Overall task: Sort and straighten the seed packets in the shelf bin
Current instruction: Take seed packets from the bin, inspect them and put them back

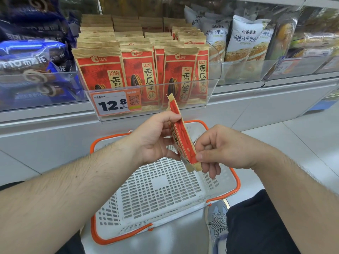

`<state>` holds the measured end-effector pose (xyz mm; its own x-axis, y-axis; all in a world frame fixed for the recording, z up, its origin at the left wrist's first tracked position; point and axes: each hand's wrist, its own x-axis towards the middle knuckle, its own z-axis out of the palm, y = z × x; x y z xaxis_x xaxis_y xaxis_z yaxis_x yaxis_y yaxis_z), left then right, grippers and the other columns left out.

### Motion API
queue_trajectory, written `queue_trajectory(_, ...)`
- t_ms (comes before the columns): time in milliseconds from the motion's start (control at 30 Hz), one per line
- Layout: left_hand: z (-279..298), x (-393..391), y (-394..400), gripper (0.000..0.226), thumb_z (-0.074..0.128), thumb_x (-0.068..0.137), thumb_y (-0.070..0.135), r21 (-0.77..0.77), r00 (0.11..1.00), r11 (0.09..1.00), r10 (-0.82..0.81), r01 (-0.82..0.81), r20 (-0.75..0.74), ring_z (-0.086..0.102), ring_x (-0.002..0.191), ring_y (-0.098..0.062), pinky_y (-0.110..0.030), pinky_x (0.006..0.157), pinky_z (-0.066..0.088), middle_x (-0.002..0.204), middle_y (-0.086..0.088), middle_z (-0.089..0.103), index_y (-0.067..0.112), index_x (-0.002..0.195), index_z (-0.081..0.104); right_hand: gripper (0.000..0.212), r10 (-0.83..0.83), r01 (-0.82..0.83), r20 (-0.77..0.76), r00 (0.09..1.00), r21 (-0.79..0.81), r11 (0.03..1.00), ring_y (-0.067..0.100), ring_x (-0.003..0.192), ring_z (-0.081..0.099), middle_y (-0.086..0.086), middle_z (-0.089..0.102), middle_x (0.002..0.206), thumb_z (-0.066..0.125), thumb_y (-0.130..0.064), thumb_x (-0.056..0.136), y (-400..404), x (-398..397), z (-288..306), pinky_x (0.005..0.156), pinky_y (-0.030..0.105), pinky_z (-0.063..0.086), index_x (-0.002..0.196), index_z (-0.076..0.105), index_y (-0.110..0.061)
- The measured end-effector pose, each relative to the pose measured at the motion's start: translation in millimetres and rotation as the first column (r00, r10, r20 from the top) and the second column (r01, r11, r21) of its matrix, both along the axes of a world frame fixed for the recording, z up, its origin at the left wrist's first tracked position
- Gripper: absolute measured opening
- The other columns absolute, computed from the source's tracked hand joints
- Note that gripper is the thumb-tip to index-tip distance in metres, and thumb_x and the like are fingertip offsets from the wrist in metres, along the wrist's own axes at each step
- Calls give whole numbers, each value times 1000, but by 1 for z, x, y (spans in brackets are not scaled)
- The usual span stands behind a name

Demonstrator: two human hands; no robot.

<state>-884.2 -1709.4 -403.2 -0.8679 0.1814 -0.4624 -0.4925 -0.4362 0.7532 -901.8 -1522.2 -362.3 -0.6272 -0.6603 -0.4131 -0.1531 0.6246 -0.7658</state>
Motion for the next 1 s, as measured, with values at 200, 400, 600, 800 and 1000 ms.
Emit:
queue_trajectory(200, 5, 1, -5, 50, 60, 67, 27, 157, 994, 987, -23, 40, -109, 63, 82, -29, -49, 76, 59, 92, -17, 62, -1, 107, 63, 38, -266, 260, -17, 964, -170, 951, 14, 50, 50, -1, 58, 60, 74, -41, 70, -1, -4, -5, 48, 28, 40, 82, 59, -8)
queue_trajectory(400, 10, 3, -8, 45, 61, 69, 15, 316, 971, 945, -9, 86, -237, 67, 96, -36, -50, 87, 57, 104, -24, 69, -2, 111, 64, 66, -383, 405, 137, 913, -204, 891, 13, 47, 48, -2, 65, 66, 72, -52, 61, -11, -7, -14, 45, 26, 36, 116, 54, -18)
queue_trajectory(600, 14, 2, -5, 36, 48, 99, 36, 66, 983, 996, 64, -53, -171, 75, 89, -29, -42, 77, 61, 102, -15, 76, 9, 115, 67, 33, -476, 463, -6, 879, -225, 857, 5, 60, 67, -2, 74, 80, 80, -37, 79, -22, -6, -23, 52, 21, 49, 105, 63, -24)
queue_trajectory(800, 13, 0, -9, 49, 40, 102, 47, -3, 981, 994, 105, -107, -163, 72, 105, -30, -44, 82, 61, 114, -15, 74, 12, 129, 60, 26, -511, 487, -38, 859, -251, 837, 2, 67, 69, -2, 75, 89, 76, -35, 84, -24, -8, -26, 53, 13, 46, 103, 65, -21)
queue_trajectory(1000, 20, 0, -13, 45, 45, 99, 44, -17, 977, 997, 68, -73, -200, 71, 106, -31, -45, 85, 60, 115, -15, 73, 13, 127, 62, 26, -527, 485, -42, 849, -336, 807, 12, 78, 70, -3, 75, 99, 78, -28, 83, -28, -7, -25, 62, 22, 51, 106, 66, -27)
